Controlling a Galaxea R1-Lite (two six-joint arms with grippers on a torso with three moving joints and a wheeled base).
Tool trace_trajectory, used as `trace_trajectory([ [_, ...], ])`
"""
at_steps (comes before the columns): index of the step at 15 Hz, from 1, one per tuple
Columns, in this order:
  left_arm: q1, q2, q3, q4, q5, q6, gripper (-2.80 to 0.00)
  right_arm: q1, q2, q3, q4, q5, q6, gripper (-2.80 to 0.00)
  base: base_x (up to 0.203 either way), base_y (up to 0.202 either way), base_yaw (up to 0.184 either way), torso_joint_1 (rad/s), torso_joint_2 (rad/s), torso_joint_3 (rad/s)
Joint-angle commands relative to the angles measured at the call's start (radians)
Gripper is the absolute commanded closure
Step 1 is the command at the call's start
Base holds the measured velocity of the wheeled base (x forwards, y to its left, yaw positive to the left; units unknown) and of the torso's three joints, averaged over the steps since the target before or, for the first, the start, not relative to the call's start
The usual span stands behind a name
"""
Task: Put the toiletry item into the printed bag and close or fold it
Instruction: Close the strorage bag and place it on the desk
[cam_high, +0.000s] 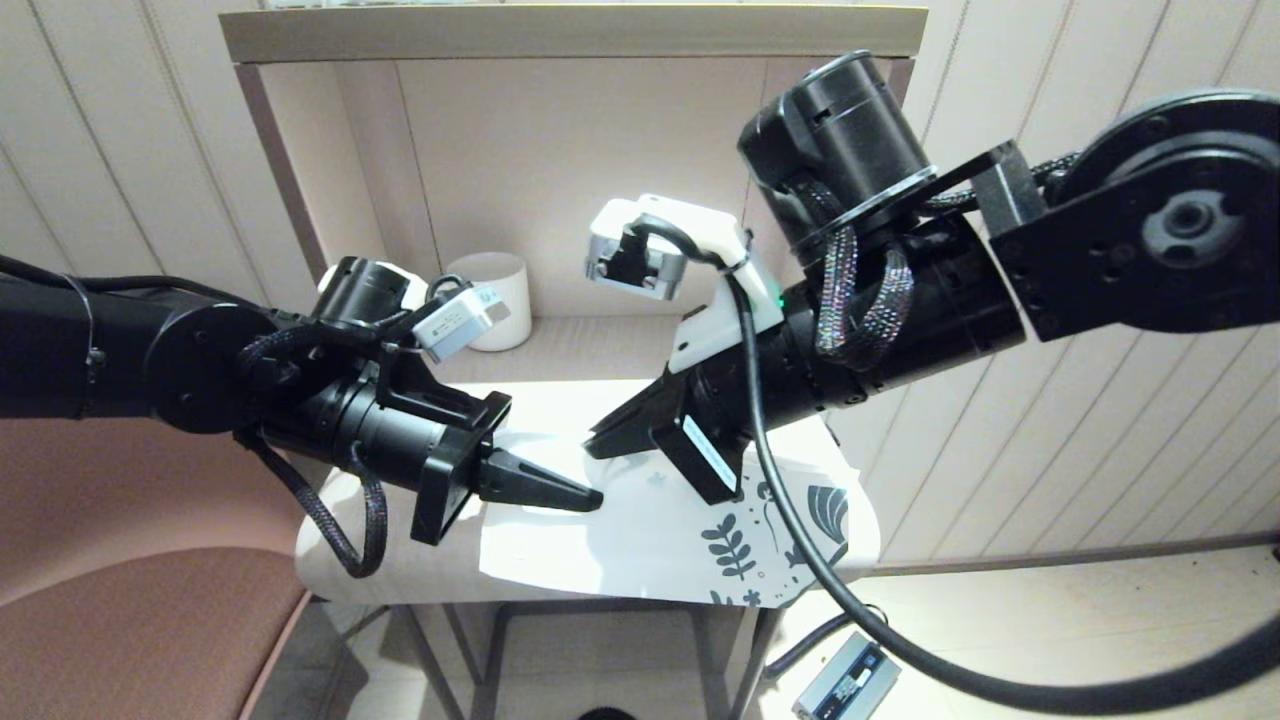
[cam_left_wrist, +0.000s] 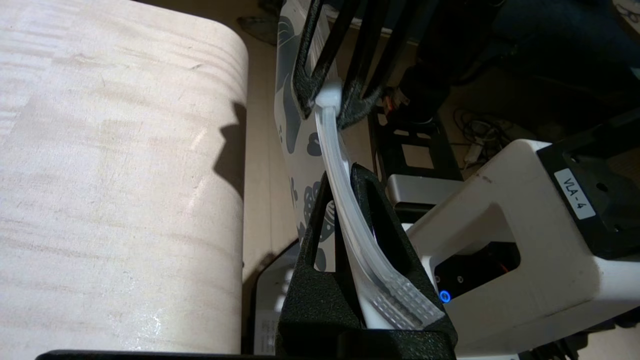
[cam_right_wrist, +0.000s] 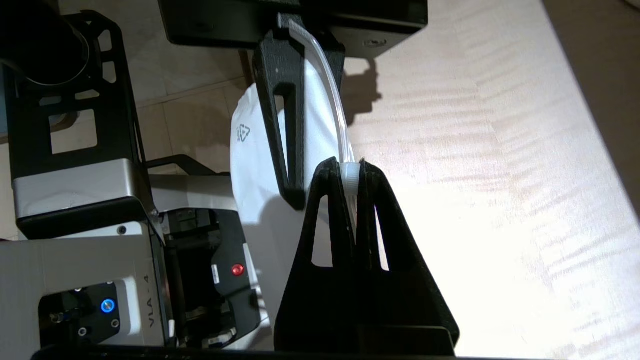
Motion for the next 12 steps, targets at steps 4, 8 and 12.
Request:
trace_trajectory([
  [4,0.000,-0.004,-0.002,0.002,-0.007,0.003,0.00,-0.044,-0.080,0.083,-0.001,0.005,-0.002,0.00,0.000,0.000,0.000,0.000,0.00,0.000],
  [8,0.000,-0.009,0.000,0.002,-0.008,0.003,0.00,-0.075,-0.136,0.150,-0.003,0.023,-0.002,0.00,0.000,0.000,0.000,0.000,0.00,0.000],
  [12,0.001,-0.012,0.000,0.002,-0.008,0.003,0.00,-0.127,-0.189,0.233,-0.026,0.043,-0.002,0.00,0.000,0.000,0.000,0.000,0.00,0.000],
])
